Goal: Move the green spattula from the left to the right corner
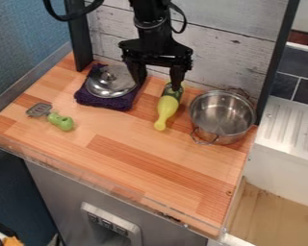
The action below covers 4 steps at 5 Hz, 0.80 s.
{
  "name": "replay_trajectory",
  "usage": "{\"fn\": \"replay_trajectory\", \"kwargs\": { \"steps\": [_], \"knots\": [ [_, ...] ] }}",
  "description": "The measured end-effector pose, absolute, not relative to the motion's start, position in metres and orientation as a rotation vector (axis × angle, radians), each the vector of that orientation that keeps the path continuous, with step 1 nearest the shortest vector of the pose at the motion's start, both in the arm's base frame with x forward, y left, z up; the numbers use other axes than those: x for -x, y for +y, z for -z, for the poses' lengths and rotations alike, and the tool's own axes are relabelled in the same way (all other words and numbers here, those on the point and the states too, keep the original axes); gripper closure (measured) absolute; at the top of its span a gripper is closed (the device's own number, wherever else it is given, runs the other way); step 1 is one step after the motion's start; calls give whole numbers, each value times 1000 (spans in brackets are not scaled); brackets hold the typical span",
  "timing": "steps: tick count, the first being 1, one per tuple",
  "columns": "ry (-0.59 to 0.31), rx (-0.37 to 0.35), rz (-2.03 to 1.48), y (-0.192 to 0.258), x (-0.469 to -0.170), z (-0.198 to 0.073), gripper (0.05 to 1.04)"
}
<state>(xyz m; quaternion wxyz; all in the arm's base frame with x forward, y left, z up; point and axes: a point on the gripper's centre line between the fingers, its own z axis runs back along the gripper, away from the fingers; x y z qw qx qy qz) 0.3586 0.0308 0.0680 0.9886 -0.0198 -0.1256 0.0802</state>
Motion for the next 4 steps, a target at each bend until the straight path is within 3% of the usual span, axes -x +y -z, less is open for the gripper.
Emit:
{"fn": "replay_trajectory", "kwargs": {
  "steps": [1,4],
  "knots": [
    [-223,37,-167,31,-355,-58,83],
    [-174,-107,-503,93,-312,-54,83]
  ]
}}
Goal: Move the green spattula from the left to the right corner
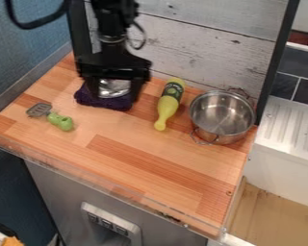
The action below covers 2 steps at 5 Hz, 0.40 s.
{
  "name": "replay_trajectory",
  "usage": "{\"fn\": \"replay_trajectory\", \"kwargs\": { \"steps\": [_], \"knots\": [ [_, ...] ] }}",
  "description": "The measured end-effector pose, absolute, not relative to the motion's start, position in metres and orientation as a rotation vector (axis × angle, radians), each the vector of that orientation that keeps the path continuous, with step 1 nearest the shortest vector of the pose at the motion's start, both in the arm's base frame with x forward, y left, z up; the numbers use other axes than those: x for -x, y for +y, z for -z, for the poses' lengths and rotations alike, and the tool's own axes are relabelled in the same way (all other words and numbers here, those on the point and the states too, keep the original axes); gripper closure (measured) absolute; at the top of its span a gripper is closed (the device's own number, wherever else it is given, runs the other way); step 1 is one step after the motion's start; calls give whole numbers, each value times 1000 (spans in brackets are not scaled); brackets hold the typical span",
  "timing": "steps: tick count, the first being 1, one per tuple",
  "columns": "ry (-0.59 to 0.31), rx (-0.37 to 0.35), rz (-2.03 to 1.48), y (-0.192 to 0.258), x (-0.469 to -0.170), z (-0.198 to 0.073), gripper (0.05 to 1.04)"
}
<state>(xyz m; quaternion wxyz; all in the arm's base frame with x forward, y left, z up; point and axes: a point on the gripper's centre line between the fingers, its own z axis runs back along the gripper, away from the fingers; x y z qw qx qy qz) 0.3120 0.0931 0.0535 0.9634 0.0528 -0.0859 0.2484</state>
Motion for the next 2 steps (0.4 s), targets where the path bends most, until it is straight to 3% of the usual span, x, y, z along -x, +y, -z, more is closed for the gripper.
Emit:
{"fn": "replay_trajectory", "kwargs": {
  "steps": [2],
  "knots": [
    [-158,-122,-745,137,-283,-43,83]
  ]
}}
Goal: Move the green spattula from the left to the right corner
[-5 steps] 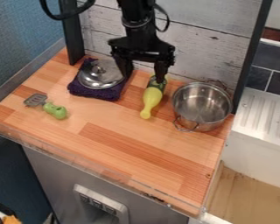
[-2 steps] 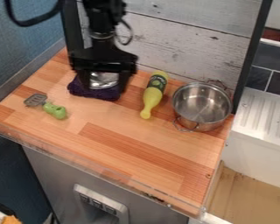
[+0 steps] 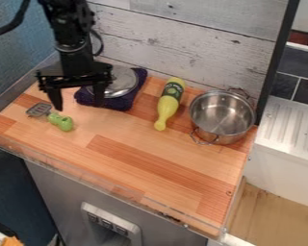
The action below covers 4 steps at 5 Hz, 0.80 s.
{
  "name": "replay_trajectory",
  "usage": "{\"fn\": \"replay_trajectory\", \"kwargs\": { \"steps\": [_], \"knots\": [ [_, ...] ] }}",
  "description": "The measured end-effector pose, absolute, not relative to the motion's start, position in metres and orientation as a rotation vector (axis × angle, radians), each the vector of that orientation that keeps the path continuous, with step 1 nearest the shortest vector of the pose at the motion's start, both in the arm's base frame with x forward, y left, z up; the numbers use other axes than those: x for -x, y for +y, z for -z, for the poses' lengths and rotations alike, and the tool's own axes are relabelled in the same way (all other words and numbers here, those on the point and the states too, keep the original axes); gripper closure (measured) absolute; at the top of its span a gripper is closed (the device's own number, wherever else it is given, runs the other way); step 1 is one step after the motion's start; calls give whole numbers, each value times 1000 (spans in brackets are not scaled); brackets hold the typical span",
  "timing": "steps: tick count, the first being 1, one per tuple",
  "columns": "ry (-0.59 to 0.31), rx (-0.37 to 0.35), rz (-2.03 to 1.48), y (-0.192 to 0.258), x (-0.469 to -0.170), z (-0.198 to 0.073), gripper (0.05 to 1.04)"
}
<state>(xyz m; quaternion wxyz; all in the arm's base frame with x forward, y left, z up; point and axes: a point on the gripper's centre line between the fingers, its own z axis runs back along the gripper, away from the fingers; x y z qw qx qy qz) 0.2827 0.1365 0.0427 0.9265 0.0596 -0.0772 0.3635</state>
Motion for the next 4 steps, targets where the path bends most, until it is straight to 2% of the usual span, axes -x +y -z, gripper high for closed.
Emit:
{"fn": "replay_trajectory", "kwargs": {
  "steps": [1,3,4],
  "knots": [
    [-133,-115,-803,154,-273,-29,83],
    [-68,-148,-809,162,-269,-7,83],
    [-51,-143,-826,168,-266,4,137]
  ]
}}
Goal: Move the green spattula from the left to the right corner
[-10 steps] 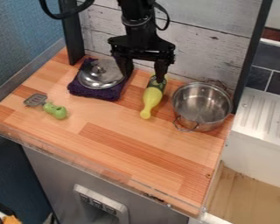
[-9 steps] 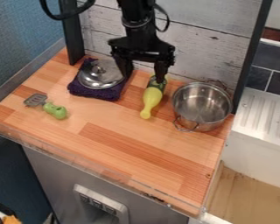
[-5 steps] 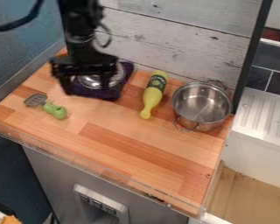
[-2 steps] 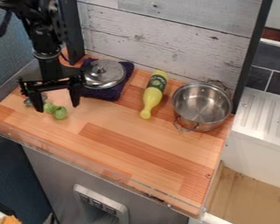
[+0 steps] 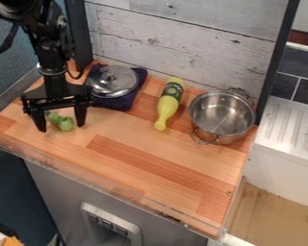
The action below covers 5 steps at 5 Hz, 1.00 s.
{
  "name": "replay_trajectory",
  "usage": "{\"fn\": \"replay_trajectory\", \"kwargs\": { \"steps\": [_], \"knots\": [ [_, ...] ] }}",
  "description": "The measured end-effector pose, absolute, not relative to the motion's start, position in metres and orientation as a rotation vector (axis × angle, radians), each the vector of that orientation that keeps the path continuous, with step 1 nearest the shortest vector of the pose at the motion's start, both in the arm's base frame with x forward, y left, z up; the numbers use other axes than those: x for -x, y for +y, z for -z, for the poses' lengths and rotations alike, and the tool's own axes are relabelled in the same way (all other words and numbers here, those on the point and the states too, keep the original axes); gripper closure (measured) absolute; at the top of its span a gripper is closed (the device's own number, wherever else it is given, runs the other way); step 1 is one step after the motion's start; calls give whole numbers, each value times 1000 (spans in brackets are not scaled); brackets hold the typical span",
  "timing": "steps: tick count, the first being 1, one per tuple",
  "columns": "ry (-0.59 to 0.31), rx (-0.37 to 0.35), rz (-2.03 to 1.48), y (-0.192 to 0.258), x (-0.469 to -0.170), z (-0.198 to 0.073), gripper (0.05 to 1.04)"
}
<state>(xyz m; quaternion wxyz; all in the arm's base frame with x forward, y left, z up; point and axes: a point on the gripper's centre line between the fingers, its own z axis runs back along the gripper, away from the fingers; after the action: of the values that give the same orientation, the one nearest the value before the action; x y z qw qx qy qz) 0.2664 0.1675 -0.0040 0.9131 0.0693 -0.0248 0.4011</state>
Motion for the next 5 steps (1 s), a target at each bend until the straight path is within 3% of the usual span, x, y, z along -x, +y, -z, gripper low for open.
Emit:
{"fn": "replay_trajectory", "kwargs": {
  "steps": [2,3,5],
  "knots": [
    [-85,-148,-859,170,-265,6,676],
    [-85,-135,-858,166,-261,0,680],
    [-175,-108,-817,157,-257,-44,681]
  ]
}}
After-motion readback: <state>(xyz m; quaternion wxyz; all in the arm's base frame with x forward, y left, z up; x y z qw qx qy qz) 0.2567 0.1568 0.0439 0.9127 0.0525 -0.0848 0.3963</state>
